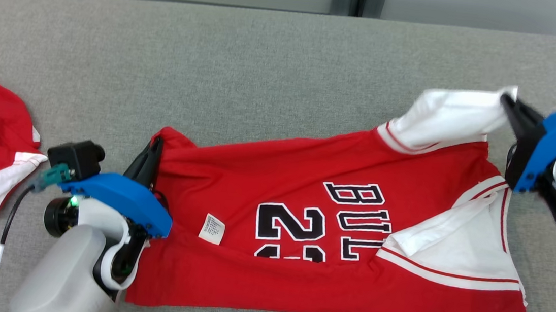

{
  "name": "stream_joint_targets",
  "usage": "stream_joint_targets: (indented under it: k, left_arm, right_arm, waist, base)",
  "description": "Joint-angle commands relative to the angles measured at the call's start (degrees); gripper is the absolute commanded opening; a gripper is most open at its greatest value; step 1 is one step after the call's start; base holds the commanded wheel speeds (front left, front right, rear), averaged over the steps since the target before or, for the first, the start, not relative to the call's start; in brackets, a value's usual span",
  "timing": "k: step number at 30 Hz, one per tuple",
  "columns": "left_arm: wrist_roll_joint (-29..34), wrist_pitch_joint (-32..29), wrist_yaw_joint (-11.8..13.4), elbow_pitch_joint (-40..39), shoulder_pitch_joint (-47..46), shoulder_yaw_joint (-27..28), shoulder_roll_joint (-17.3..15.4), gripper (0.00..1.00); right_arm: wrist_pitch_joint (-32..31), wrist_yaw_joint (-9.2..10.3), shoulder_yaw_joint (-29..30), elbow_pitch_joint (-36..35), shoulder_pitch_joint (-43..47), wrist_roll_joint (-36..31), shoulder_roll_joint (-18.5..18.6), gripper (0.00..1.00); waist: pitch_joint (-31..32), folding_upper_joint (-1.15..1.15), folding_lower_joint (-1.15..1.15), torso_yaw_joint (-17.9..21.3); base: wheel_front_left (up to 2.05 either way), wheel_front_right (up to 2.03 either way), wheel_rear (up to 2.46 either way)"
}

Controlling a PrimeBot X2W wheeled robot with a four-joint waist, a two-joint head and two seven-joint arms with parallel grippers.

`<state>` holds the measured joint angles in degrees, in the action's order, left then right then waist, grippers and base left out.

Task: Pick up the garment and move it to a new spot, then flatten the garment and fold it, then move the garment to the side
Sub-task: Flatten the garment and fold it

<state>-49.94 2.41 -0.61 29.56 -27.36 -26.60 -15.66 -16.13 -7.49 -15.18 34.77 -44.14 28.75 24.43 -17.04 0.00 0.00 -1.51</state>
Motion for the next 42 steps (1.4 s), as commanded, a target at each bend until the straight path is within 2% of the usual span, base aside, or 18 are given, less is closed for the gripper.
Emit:
stream_joint_targets:
  k: [1, 5, 18, 27, 35, 36, 37, 38, 39, 42]
  left_arm:
    - [-0.1, 0.9, -0.3, -0.4, 1.1, 0.3, -0.1, 0.0]
    - [-0.4, 3.1, -0.4, -1.2, 3.8, 0.6, 0.1, 0.0]
    - [-4.0, 7.4, 2.4, -0.2, 10.3, 3.2, 3.1, 0.0]
    - [-6.4, 8.9, 1.7, 1.4, 11.6, 4.6, 5.4, 0.0]
    - [-7.9, 10.0, 1.6, 1.3, 13.5, 5.7, 6.5, 0.0]
    - [-7.9, 10.1, 1.4, 1.2, 13.7, 5.7, 6.5, 0.08]
    - [-7.7, 10.3, 1.0, 1.1, 13.8, 5.6, 6.4, 0.42]
    - [-7.4, 10.4, 0.8, 1.0, 13.9, 5.5, 6.3, 0.78]
    - [-7.1, 10.7, 0.5, 0.8, 13.9, 5.3, 6.2, 1.0]
    - [-5.5, 11.6, -0.5, -0.2, 13.9, 5.1, 5.7, 1.0]
  right_arm:
    - [-0.1, 0.0, 0.2, -1.4, 2.4, 0.7, 0.7, 0.0]
    - [-0.7, 0.0, 1.0, -5.7, 7.8, 1.3, 1.1, 0.0]
    - [-7.1, 0.0, 8.1, -17.8, 25.2, 2.3, -0.4, 0.0]
    - [-14.5, 0.0, 14.5, -30.3, 37.5, 0.7, -4.4, 0.0]
    - [-18.5, 0.0, 17.8, -37.2, 44.0, -1.1, -8.9, 0.0]
    - [-19.0, 0.0, 18.0, -37.6, 44.7, -1.2, -9.3, 0.0]
    - [-19.5, 0.0, 18.2, -38.1, 45.4, -1.2, -9.7, 0.0]
    - [-20.2, 0.0, 18.4, -38.5, 46.3, -1.2, -10.0, 0.16]
    - [-20.6, 0.0, 18.5, -39.1, 46.9, -1.5, -10.2, 1.0]
    - [-19.4, 0.0, 19.3, -41.1, 48.1, -2.7, -11.2, 1.0]
  waist:
    - [1.0, 0.0, 0.0, 0.6]
    - [2.3, 0.0, 0.0, 1.0]
    - [4.7, 0.0, 0.0, 0.4]
    - [5.4, 0.0, 0.0, 1.2]
    - [5.8, 0.0, 0.0, 1.5]
    - [5.8, 0.0, 0.0, 1.3]
    - [6.0, 0.0, 0.0, 1.2]
    - [6.1, 0.0, 0.0, 1.1]
    - [6.2, 0.0, 0.0, 0.9]
    - [6.6, 0.0, 0.0, 0.5]
  base:
    - [0.0, 0.0, 0.0]
    - [0.0, 0.0, 0.0]
    - [0.0, 0.0, 0.0]
    - [0.0, 0.0, 0.0]
    - [0.0, 0.0, 0.0]
    - [0.0, 0.0, 0.0]
    - [0.0, 0.0, 0.0]
    - [0.0, 0.0, 0.0]
    - [0.0, 0.0, 0.0]
    - [0.0, 0.0, 0.0]
